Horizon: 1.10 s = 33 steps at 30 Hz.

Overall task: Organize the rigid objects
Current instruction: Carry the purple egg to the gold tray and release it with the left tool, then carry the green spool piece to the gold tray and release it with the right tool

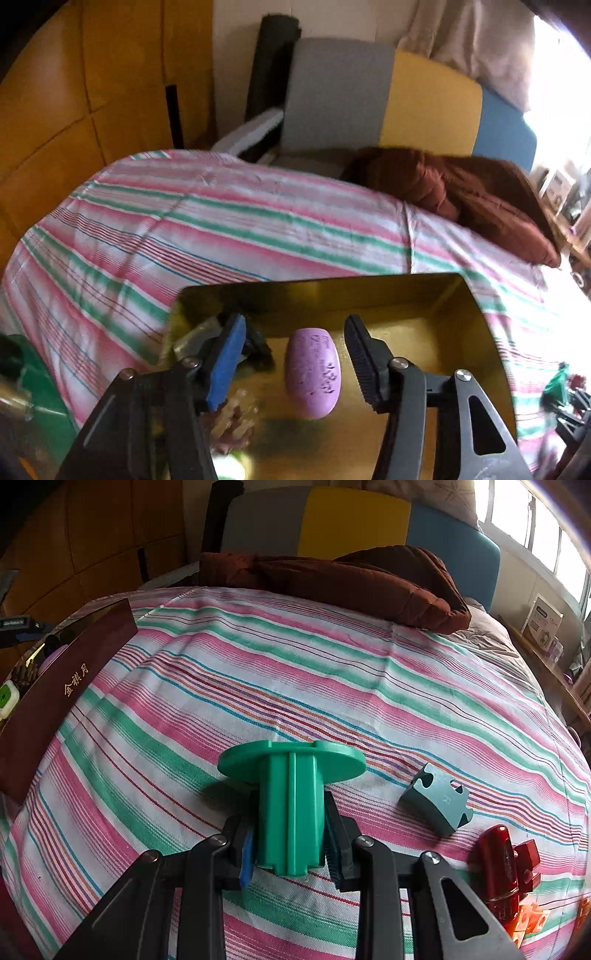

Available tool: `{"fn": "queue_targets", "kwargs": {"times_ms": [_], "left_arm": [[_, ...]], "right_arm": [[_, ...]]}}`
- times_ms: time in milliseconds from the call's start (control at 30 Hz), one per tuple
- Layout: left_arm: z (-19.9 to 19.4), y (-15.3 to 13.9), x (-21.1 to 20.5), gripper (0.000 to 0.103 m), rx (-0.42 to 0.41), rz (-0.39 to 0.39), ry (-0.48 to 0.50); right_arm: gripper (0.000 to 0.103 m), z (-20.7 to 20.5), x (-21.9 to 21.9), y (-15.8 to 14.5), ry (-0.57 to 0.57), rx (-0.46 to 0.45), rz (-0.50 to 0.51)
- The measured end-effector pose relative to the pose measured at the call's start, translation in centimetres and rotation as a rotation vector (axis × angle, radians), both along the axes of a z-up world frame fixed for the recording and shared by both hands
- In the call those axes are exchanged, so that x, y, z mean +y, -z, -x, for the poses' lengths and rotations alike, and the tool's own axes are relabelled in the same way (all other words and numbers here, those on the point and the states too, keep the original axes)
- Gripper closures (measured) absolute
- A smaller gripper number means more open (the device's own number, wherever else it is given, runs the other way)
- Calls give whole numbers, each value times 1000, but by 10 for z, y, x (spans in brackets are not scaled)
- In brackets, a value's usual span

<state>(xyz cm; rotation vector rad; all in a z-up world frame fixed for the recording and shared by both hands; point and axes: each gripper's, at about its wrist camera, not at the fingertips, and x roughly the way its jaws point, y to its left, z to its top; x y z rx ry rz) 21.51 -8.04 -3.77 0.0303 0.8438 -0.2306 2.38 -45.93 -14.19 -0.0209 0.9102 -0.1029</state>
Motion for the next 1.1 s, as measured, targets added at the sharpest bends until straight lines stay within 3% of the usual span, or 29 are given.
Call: {"fn": "queue_targets", "kwargs": {"times_ms": [233, 533, 767, 933, 1100], "left_arm": [[65, -24, 29, 43, -69, -13, -34], [145, -11, 50, 41, -83, -65, -39], [167, -4, 67, 41, -68, -35, -89], [173, 0, 81, 41, -56, -13, -112], [175, 1, 94, 41, -51, 19, -139]], "right_arm": [[73, -1, 2, 0, 0, 2, 17], [73, -2, 5, -1, 10, 18, 36], [74, -4, 8, -2, 88, 54, 35], [74, -9, 11, -12, 187, 143, -9], [74, -9, 42, -60, 134, 62, -64]]}}
